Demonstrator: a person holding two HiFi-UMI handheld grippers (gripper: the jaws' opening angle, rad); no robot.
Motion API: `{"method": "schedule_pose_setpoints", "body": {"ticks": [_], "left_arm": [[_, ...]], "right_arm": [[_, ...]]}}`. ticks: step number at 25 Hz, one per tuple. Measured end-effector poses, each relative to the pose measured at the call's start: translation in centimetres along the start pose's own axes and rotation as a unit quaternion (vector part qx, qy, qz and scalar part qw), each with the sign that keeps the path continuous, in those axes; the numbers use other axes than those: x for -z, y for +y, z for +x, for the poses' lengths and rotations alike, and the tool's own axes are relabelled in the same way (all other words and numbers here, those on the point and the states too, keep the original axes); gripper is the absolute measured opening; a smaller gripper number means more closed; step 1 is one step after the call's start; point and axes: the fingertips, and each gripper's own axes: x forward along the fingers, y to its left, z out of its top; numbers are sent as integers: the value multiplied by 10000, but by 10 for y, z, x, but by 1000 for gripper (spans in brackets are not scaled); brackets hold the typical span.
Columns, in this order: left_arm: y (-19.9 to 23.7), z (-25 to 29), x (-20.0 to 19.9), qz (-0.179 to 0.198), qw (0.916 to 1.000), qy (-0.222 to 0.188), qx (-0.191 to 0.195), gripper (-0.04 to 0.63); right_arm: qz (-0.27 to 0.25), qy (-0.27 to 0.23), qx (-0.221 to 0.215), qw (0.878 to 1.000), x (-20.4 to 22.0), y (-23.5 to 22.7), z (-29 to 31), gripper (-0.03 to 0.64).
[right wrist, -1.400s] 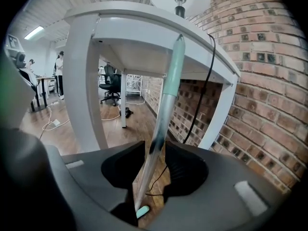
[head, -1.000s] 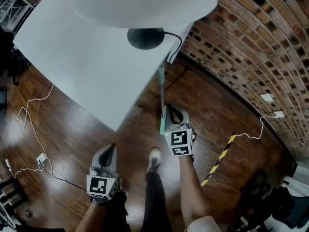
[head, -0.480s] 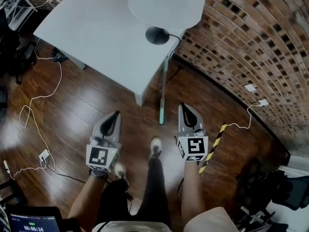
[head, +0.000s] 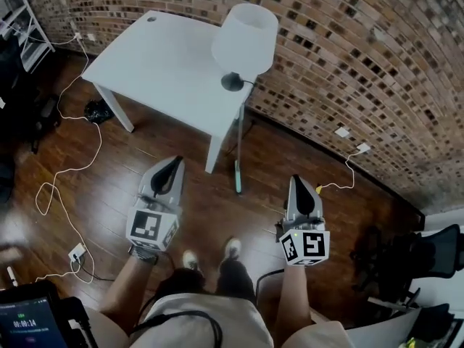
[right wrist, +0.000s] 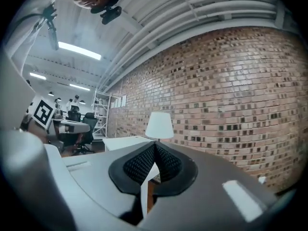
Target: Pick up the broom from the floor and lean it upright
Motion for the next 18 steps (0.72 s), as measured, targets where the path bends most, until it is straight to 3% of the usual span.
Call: {"method": "schedule_pose_setpoints", "body": {"ticks": [9,18], "left_arm": [[-22,-42,-79,287,9992,-279,90,0],[-78,-58,-96,488,9979,-340,268,2]], "right_arm": [[-31,-601,199,9980,-83,-9,-80,12],[-91,-808,188,9965,-109,-23,-120,12]]}}
